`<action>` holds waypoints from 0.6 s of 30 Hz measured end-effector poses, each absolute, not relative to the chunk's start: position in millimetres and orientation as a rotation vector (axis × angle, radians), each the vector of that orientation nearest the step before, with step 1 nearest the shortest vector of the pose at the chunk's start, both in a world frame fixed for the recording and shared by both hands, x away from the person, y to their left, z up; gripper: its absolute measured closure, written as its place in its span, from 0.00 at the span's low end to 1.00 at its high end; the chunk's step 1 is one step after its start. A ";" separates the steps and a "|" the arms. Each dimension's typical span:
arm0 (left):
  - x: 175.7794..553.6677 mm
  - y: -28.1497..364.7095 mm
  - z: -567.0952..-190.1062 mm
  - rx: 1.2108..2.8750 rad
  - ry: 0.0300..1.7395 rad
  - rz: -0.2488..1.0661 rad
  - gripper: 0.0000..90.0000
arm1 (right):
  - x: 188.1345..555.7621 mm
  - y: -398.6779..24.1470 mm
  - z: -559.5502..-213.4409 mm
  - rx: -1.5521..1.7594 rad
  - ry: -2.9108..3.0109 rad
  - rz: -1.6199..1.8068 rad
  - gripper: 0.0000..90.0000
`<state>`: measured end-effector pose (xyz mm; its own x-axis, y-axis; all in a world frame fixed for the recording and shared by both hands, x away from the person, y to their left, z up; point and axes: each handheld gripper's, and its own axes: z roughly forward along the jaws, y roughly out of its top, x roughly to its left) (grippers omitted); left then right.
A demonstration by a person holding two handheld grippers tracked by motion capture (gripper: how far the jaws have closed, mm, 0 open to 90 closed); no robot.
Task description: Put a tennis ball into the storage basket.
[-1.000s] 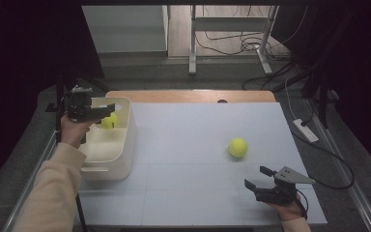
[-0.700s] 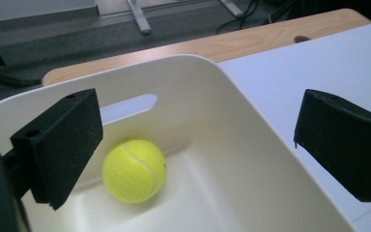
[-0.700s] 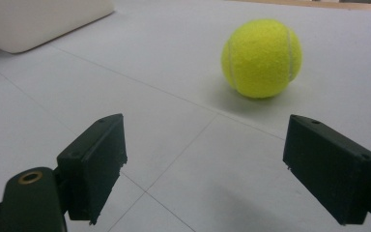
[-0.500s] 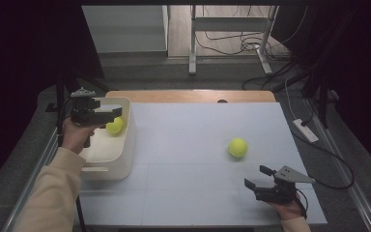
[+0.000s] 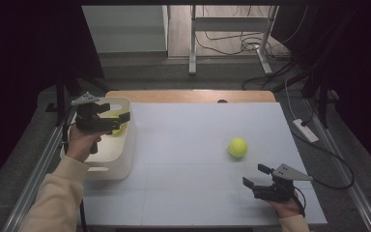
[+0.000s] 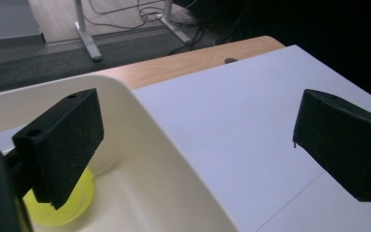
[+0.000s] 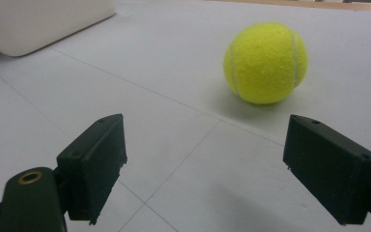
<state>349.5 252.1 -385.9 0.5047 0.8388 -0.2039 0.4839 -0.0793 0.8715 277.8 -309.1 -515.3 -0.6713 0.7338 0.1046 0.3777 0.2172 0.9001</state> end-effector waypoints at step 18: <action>335.1 212.2 -378.4 1.740 0.983 0.399 0.06 | 275.7 -308.7 -514.7 1.029 2.157 1.439 0.17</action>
<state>335.1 212.2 -378.4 0.6070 0.7721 -0.1883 0.4227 -0.1130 0.8992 275.7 -308.7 -514.7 -0.6747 0.7310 0.1020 0.3749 0.2204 0.9005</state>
